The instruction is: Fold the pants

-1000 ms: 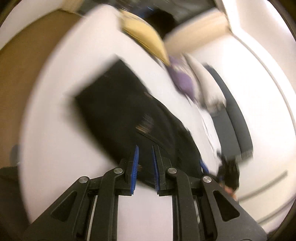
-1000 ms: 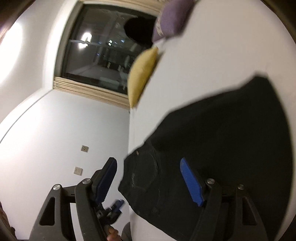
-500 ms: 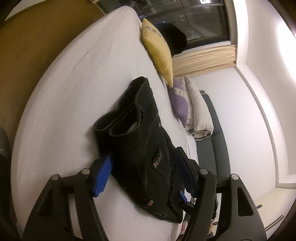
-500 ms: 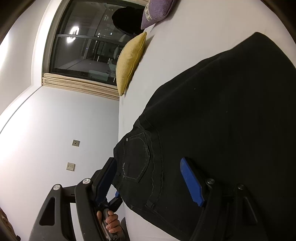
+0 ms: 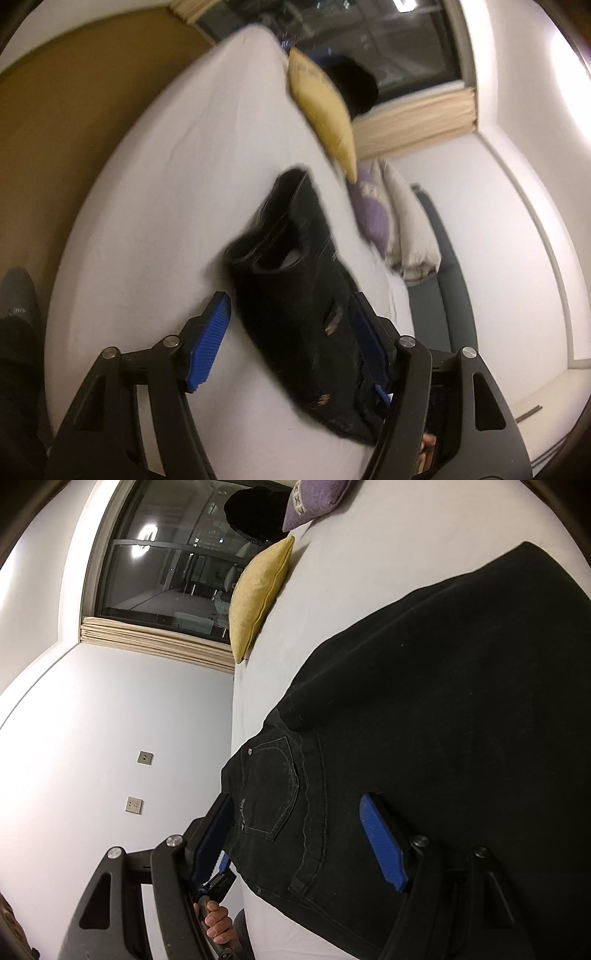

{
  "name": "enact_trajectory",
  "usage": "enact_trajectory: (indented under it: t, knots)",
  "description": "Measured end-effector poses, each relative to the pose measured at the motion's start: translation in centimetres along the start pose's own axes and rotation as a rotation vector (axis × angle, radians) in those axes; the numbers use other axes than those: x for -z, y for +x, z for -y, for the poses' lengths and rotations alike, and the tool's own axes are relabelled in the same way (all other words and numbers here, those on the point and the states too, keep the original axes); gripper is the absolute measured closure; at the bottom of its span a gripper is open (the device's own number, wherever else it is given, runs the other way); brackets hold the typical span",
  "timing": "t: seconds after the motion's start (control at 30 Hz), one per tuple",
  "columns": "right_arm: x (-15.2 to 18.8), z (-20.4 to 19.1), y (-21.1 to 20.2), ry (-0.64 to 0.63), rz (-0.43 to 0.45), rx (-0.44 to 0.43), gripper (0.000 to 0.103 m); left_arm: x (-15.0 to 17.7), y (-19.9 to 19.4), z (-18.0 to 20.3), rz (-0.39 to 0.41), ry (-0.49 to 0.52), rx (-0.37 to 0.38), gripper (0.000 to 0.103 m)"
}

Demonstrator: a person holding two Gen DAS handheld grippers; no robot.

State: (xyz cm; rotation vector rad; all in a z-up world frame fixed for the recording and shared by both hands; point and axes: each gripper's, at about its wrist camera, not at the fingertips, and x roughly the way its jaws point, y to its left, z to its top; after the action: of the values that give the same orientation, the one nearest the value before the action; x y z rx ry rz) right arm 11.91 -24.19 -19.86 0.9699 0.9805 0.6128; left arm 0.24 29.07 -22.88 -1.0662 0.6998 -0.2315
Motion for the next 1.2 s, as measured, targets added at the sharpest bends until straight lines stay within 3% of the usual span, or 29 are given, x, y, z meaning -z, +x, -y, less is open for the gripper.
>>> enact_trajectory:
  t: [0.2, 0.3, 0.43, 0.57, 0.73, 0.93, 1.07, 1.2]
  knots:
    - [0.1, 0.4, -0.5, -0.006, -0.007, -0.004, 0.029, -1.3, 1.5, -1.5, 0.012, -0.057, 0.099, 0.039]
    - [0.0, 0.5, -0.5, -0.007, -0.006, -0.005, 0.029, -1.7, 2.6, -1.3, 0.009, -0.035, 0.104, 0.042]
    - [-0.1, 0.5, -0.4, -0.011, -0.009, -0.008, 0.029, -1.4, 3.2, -1.5, 0.007, -0.028, 0.069, 0.075]
    - [-0.4, 0.6, -0.2, -0.010, -0.006, -0.011, 0.029, -0.9, 3.3, -2.3, 0.018, -0.064, 0.072, 0.086]
    - [-0.6, -0.1, 0.6, -0.020, -0.020, -0.021, 0.029, -0.7, 3.3, -2.4, 0.017, -0.067, 0.063, 0.089]
    - [-0.5, -3.6, 4.8, -0.096, -0.128, -0.084, 0.030, -0.8, 3.2, -2.2, 0.023, -0.085, 0.070, 0.090]
    - [-0.5, -3.4, 8.4, -0.084, -0.217, -0.069, 0.030, -0.6, 3.0, -2.0, 0.020, -0.080, 0.066, 0.090]
    - [-0.3, -3.9, 10.2, -0.079, -0.241, -0.114, 0.034, -0.6, 3.0, -2.1, 0.019, -0.080, 0.065, 0.090]
